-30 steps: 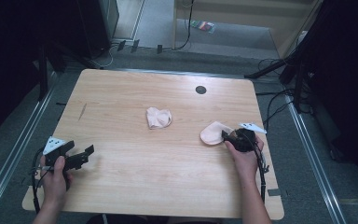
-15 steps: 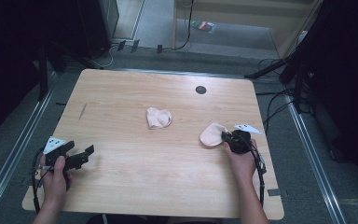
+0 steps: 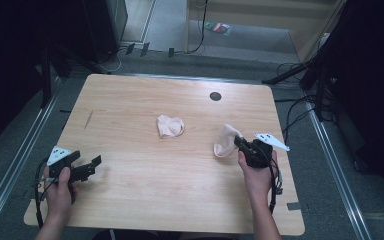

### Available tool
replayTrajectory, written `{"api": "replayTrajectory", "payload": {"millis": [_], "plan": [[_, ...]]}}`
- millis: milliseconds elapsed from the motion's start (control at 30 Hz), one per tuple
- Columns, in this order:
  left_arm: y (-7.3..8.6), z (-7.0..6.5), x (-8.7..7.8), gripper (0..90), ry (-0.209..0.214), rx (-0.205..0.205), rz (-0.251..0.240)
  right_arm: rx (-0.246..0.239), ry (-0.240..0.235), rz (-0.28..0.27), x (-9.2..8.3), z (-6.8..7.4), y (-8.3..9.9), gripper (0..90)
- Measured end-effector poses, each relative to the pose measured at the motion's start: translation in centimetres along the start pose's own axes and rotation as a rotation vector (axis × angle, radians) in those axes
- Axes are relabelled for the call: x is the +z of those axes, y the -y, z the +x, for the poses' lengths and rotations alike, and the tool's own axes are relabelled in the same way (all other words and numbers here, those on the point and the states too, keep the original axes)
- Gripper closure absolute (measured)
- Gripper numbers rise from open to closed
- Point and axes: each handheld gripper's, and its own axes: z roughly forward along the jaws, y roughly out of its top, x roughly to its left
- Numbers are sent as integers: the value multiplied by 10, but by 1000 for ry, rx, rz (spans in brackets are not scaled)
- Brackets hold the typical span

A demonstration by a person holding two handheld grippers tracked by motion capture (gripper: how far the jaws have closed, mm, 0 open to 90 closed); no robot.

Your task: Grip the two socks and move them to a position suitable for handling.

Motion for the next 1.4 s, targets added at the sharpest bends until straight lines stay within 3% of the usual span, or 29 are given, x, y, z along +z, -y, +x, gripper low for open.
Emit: {"api": "replayTrajectory", "payload": {"millis": [200, 233, 267, 333, 567, 633, 733, 767, 800, 833, 867, 900, 933, 1167, 1400], "plan": [[-1, -1, 0, 141, -2, 10, 8, 59, -21, -40, -22, 18, 0, 851], [-1, -1, 0, 141, -2, 10, 8, 59, -21, -40, -22, 18, 0, 851], [0, -2, 1, 141, -8, 20, 5, 30, -4, -44, -24, 24, 1, 851], [0, -3, 1, 141, -11, 24, 4, 30, -5, -44, -24, 27, 1, 851], [-3, -8, -1, 140, -40, 61, 7, 14, -35, -48, -28, 49, 0, 851], [-6, -12, -1, 140, -12, 35, -12, 11, -46, -58, -30, 56, -1, 850], [-11, -32, -3, 140, 6, 75, -28, 7, -62, -56, -29, 63, 0, 850], [-11, -32, -3, 140, 6, 75, -28, 7, -62, -56, -29, 63, 0, 850], [-12, -44, -3, 139, 24, 103, -26, 4, -69, -48, -28, 70, 2, 850], [-12, -44, -3, 139, 24, 103, -26, 0, -72, -47, -27, 71, 3, 850], [-13, -56, -3, 139, 50, 114, -24, -2, -80, -43, -26, 74, 4, 850], [-13, -56, -3, 139, 50, 114, -24, -2, -80, -43, -26, 74, 4, 850], [-14, -66, -4, 139, 67, 127, -24, -6, -83, -41, -25, 77, 5, 850], [-23, -102, -6, 139, 145, 149, -44, -25, -124, -17, -20, 104, 13, 850], [-32, -136, -2, 139, 213, 198, -57, -51, -164, -9, -15, 134, 21, 850]]}}
